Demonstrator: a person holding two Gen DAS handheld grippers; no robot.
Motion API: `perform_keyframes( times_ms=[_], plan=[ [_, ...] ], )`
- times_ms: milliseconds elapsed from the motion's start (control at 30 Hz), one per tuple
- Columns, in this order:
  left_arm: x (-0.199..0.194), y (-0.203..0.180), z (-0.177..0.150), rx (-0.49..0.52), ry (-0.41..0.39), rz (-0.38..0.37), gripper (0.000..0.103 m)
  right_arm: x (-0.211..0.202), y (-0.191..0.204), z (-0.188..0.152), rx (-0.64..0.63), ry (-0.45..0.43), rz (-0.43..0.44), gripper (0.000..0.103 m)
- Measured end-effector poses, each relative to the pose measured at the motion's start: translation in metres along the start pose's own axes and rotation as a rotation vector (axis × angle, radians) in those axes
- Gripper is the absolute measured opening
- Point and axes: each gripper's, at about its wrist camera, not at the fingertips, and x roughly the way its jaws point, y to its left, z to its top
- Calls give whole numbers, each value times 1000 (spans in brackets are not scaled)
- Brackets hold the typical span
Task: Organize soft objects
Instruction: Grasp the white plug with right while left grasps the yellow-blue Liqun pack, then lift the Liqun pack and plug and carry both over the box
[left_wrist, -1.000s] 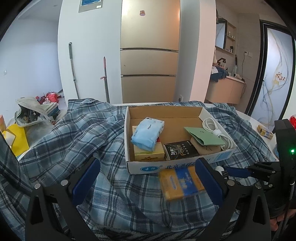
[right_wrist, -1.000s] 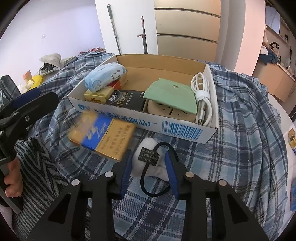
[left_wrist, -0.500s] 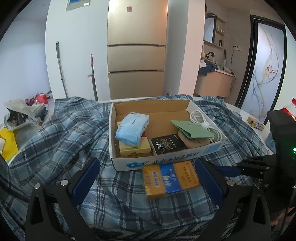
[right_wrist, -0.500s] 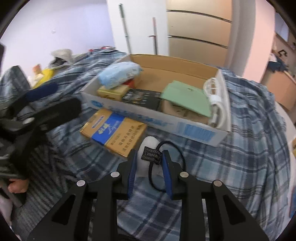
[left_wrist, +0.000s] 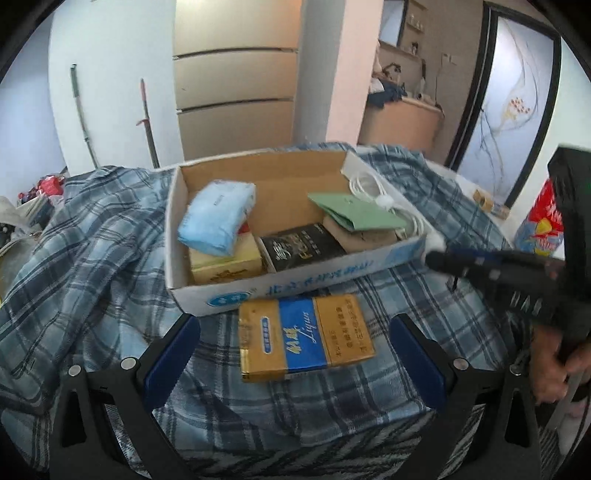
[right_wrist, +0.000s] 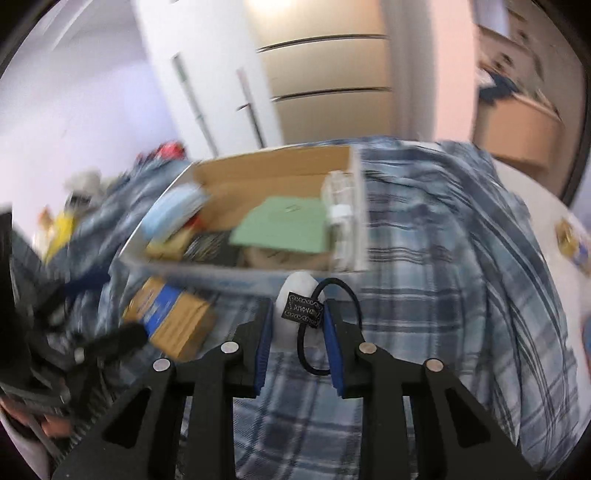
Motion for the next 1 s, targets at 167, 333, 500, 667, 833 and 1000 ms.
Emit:
perform_keyframes(
  times_ms=[167, 333, 500, 667, 833, 1000],
  plan=[
    [19, 1, 0, 9, 106, -43, 103, -3, 15, -3, -80, -11, -2, 26],
    [25, 3, -1, -6, 142, -53, 103, -3, 22, -8, -118, -11, -17, 26],
    [31, -6, -3, 42, 173, -28, 103, -2, 21, -7, -112, 2, -17, 26],
    [33, -8, -2, 47, 171, -22, 98, 0, 25, -9, -133, 3, -25, 26],
    [18, -5, -3, 34, 98, -3, 87, -2, 25, -9, -133, -7, -30, 26],
    [-15, -13, -6, 84, -73, 25, 86, -12, 28, -9, -144, -59, -30, 26]
  ],
)
